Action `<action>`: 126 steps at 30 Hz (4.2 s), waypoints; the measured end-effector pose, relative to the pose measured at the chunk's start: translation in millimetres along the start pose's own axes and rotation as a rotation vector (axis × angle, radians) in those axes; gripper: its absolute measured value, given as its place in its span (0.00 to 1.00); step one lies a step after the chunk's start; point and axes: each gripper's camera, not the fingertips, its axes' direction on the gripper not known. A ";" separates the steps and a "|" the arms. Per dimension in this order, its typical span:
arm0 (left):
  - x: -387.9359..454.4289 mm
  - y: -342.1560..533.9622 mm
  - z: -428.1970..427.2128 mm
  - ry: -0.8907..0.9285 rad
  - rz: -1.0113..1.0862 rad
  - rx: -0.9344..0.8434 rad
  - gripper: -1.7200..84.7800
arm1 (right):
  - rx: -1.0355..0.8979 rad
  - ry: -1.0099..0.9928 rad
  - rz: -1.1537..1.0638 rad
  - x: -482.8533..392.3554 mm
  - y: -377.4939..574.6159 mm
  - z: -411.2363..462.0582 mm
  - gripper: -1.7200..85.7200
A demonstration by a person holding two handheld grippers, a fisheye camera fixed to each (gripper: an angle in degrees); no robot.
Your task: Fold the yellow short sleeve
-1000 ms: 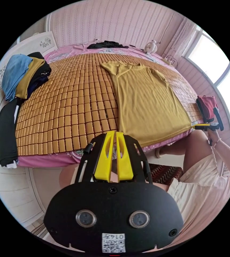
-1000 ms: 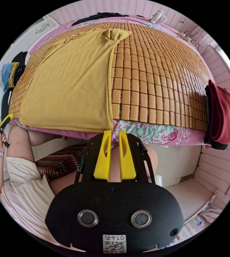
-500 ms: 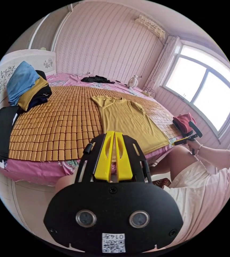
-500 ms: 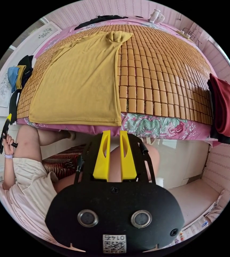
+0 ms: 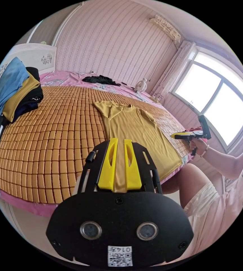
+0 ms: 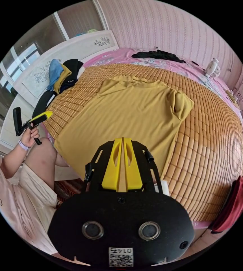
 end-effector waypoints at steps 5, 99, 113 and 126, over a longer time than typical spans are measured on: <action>-14.2 -48.9 57.7 -0.057 0.026 -0.030 0.09 | 0.105 -0.155 -0.052 26.1 -81.7 55.4 0.02; 0.9 -182.3 376.6 -0.033 0.046 -0.221 0.11 | 0.171 0.151 0.537 247.2 -88.8 15.8 0.08; 212.4 -261.8 599.3 0.274 0.365 -0.284 0.10 | 0.235 0.072 0.736 349.0 -70.1 -25.8 0.04; 327.8 -277.0 685.9 0.384 0.597 -0.416 0.09 | 0.185 0.207 0.936 318.7 62.0 -94.9 0.13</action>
